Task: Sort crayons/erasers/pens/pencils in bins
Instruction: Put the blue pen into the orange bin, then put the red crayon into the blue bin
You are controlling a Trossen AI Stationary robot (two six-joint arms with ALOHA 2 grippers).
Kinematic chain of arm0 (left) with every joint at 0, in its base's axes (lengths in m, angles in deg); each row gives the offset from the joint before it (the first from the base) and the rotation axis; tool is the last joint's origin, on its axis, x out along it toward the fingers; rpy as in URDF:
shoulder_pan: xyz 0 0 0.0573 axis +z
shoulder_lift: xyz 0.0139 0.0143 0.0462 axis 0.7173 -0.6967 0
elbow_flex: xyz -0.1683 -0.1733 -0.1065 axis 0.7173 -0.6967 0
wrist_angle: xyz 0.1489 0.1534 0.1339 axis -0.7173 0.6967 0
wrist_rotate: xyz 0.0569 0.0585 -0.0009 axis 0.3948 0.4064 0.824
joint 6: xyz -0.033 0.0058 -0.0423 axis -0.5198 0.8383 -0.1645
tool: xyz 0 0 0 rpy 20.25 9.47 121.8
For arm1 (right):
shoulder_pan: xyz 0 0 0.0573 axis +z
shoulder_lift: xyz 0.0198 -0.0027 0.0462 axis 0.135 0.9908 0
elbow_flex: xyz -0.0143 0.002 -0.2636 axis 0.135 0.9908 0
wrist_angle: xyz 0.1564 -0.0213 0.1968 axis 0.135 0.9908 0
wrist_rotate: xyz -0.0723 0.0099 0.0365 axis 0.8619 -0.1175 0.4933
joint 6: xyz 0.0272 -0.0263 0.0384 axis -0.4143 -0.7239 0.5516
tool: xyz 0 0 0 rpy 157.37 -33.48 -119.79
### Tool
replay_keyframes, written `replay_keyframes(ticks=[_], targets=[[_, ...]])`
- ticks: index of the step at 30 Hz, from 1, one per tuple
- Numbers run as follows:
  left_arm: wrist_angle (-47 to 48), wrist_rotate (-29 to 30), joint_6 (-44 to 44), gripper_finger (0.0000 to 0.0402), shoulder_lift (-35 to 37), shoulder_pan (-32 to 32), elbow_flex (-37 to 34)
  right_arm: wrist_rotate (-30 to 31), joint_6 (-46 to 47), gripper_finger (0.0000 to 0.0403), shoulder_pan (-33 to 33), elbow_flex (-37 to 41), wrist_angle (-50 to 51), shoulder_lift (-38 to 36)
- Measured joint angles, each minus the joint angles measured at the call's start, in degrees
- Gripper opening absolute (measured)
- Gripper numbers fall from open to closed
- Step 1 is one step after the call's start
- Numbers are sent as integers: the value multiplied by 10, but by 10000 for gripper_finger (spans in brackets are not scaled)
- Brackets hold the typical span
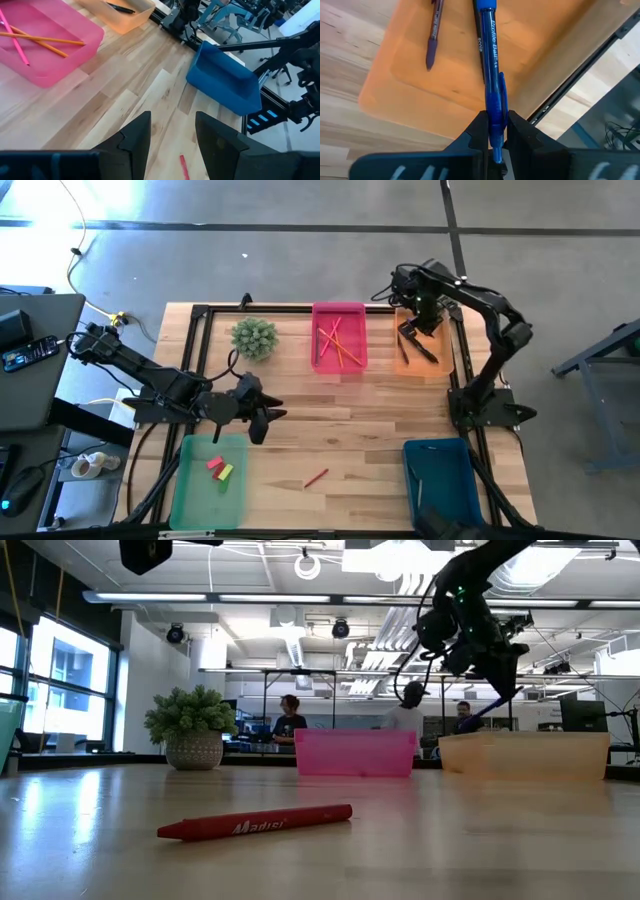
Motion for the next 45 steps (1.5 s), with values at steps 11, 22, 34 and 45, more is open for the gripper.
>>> replay_keyframes(ticks=[11, 22, 34, 45], targets=[[0, -3, 0, 142, 0, 0, 0, -38, -17, 30, -10, 0, 0, 52], [14, -4, 0, 142, 0, 0, 0, -55, -31, 54, -18, 0, 0, 94], [62, -6, -27, 142, 0, 4, 0, -37, -44, 119, -19, 0, -20, 100], [135, -68, -2, 142, -13, 42, 42, -52, -24, 126, 9, 0, -15, -10]])
